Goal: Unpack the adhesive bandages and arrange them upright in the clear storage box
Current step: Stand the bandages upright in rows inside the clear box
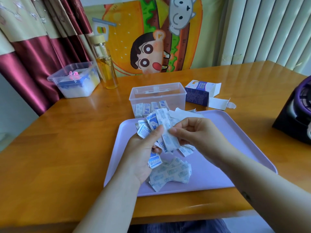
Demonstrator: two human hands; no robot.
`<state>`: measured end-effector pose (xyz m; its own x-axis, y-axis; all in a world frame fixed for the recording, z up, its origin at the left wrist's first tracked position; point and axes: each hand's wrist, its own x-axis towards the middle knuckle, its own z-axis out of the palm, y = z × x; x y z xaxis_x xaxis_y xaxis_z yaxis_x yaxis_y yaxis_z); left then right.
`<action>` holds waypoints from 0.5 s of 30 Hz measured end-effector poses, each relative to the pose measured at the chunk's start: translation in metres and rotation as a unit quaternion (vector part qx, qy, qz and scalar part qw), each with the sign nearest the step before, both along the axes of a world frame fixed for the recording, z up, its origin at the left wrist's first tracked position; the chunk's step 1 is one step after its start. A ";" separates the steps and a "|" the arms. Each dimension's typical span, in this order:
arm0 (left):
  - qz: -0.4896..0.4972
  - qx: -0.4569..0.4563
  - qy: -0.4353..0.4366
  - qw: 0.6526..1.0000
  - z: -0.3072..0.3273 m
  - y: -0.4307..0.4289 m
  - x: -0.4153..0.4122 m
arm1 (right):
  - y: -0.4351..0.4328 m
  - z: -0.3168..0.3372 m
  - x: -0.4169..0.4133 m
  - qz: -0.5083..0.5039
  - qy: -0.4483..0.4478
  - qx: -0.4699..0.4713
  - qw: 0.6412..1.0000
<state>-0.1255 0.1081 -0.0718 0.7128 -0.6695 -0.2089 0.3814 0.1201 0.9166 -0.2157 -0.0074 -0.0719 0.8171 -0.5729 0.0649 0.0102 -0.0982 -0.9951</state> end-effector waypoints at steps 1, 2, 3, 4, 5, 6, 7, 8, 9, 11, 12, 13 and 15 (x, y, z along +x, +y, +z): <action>0.015 -0.004 0.009 1.000 0.000 0.001 0.002 | -0.002 -0.001 -0.001 -0.002 -0.001 0.015 1.000; 0.034 -0.010 0.016 0.999 0.002 0.002 0.005 | -0.004 -0.001 -0.002 -0.007 -0.004 0.026 1.000; 0.055 -0.017 0.019 0.998 0.003 0.003 0.009 | -0.008 -0.002 -0.004 -0.012 -0.005 0.030 0.999; 0.078 -0.024 0.019 0.996 0.004 0.005 0.013 | -0.011 -0.002 -0.005 -0.010 0.001 0.025 1.000; 0.099 -0.031 0.017 0.995 0.005 0.006 0.018 | -0.015 -0.002 -0.008 0.004 0.020 0.005 1.000; 0.116 -0.036 0.014 0.993 0.007 0.007 0.021 | -0.018 -0.001 -0.010 0.031 0.054 -0.030 0.998; 0.126 -0.039 0.011 0.991 0.008 0.008 0.025 | -0.020 0.000 -0.013 0.070 0.097 -0.075 0.990; 0.131 -0.040 0.010 0.990 0.009 0.008 0.028 | -0.021 0.002 -0.015 0.114 0.145 -0.121 0.975; 0.131 -0.038 0.008 0.991 0.009 0.008 0.030 | -0.021 0.003 -0.016 0.156 0.187 -0.161 0.956; 0.118 -0.033 0.004 0.992 0.010 0.008 0.030 | -0.017 0.004 -0.016 0.214 0.240 -0.227 0.919; 0.110 -0.033 0.003 0.993 0.010 0.007 0.028 | -0.015 0.004 -0.016 0.220 0.249 -0.257 0.908; 0.098 -0.037 0.000 0.995 0.008 0.006 0.028 | -0.014 0.003 -0.014 0.204 0.244 -0.285 0.905; 0.068 -0.042 -0.009 0.997 0.005 0.005 0.027 | -0.012 0.003 -0.009 0.114 0.196 -0.310 0.923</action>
<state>-0.0989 0.1136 -0.0669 0.8017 -0.5806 -0.1420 0.3397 0.2470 0.9075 -0.2251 -0.0192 -0.0685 0.9423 -0.3346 -0.0044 -0.2482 -0.6902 -0.6797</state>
